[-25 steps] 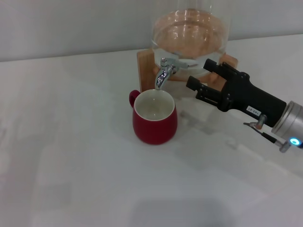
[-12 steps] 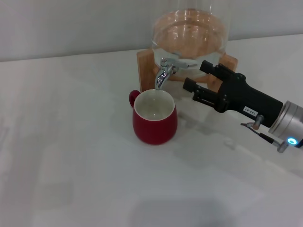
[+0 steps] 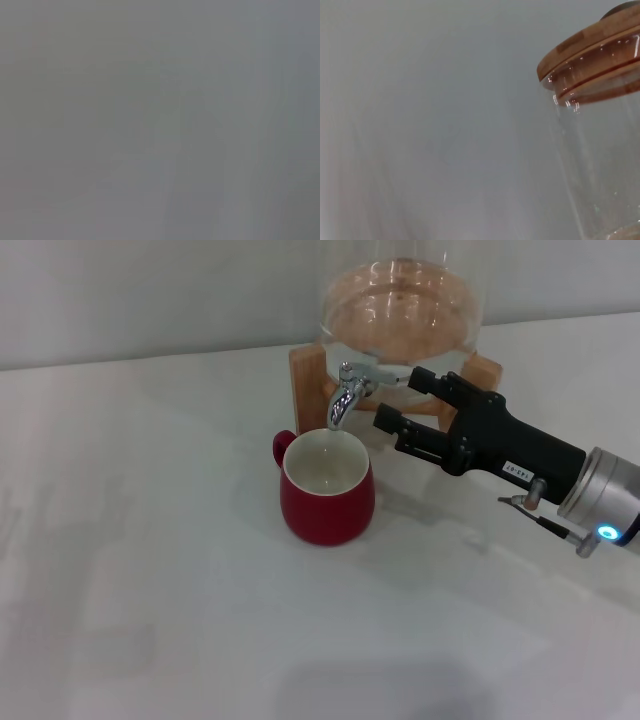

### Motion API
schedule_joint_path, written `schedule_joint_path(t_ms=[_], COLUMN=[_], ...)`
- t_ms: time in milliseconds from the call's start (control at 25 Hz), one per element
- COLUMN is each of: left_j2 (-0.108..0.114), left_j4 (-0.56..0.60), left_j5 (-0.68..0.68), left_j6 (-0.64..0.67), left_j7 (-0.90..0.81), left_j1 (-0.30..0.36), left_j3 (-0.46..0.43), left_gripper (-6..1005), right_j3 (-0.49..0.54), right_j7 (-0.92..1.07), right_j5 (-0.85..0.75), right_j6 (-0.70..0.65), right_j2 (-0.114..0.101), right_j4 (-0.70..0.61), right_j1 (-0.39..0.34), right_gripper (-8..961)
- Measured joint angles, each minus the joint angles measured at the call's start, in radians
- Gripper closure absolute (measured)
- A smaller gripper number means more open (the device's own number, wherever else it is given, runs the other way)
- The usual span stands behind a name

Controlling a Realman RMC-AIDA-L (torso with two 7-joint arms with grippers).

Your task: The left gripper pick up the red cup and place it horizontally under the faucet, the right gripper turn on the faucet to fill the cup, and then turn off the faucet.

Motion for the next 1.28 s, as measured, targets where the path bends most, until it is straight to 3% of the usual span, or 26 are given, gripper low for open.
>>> schedule_joint_path(t_ms=[1280], left_j2=[0.000], left_j4=[0.000], left_j5=[0.000], left_j6=[0.000], left_j7=[0.005], left_j1=[-0.002], left_j3=[0.000], left_gripper=[118], right_j3=[-0.045], right_j7=[0.049], right_j5=[0.000], right_j6=[0.002], right_j2=[-0.002], right_j4=[-0.023], right_j1=[0.019], right_gripper=[80])
